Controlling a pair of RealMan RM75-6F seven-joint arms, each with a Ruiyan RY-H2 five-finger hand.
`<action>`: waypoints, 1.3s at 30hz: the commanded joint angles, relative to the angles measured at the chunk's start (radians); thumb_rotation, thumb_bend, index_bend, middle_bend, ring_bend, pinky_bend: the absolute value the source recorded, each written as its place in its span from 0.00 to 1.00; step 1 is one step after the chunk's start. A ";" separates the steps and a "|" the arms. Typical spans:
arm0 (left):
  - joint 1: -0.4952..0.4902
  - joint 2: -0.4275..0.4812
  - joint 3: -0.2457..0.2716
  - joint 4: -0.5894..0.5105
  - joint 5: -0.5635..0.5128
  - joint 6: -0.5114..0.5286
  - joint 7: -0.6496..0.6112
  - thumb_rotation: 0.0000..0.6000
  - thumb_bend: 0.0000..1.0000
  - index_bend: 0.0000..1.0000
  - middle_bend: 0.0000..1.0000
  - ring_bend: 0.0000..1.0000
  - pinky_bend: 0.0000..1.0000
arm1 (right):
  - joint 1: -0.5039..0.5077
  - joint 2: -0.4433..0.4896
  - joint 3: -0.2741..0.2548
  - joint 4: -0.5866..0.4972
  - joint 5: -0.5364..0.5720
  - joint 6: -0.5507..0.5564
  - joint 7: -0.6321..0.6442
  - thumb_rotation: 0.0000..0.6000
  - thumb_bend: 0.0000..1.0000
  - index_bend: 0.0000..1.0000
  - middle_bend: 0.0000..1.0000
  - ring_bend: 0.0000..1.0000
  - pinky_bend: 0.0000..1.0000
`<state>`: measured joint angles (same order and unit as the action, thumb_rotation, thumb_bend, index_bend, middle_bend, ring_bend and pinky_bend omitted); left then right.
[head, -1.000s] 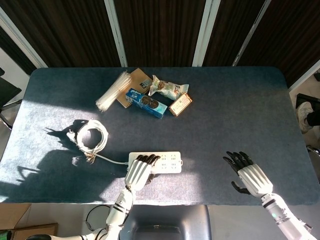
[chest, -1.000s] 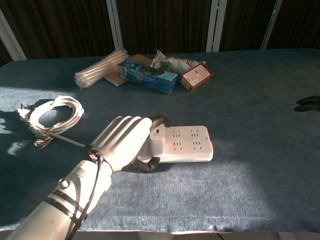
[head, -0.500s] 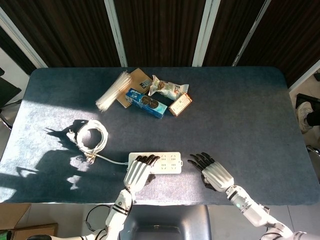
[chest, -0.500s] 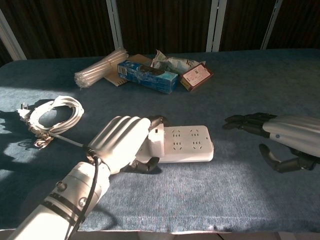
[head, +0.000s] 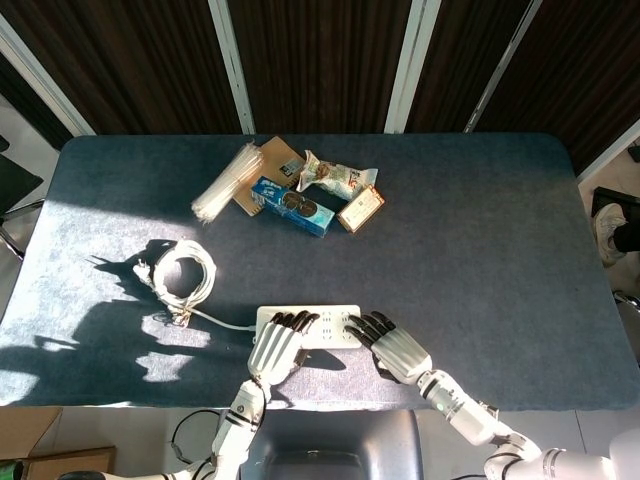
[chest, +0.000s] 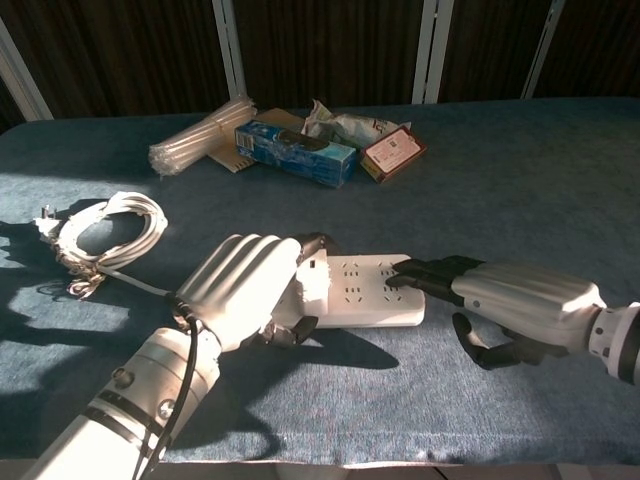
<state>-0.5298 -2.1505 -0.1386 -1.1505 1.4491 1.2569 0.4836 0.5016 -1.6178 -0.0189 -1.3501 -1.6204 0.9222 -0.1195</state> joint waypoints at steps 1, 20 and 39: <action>0.000 0.002 -0.002 -0.005 0.002 0.005 -0.001 1.00 0.38 0.34 0.46 0.40 0.44 | 0.002 -0.006 -0.008 -0.002 0.008 -0.003 -0.012 1.00 0.96 0.10 0.13 0.00 0.00; 0.042 0.188 -0.007 -0.244 0.054 0.109 -0.027 1.00 0.38 0.33 0.44 0.38 0.41 | -0.014 0.062 -0.007 -0.107 0.032 0.095 -0.026 1.00 0.96 0.07 0.13 0.00 0.00; 0.284 0.532 0.168 -0.224 -0.025 0.151 -0.303 1.00 0.38 0.25 0.37 0.29 0.27 | -0.170 0.425 -0.050 -0.339 -0.089 0.438 -0.002 1.00 0.76 0.01 0.13 0.00 0.00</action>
<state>-0.2593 -1.6108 0.0180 -1.4272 1.4396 1.4318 0.2327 0.3360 -1.1972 -0.0665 -1.6860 -1.7068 1.3566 -0.1225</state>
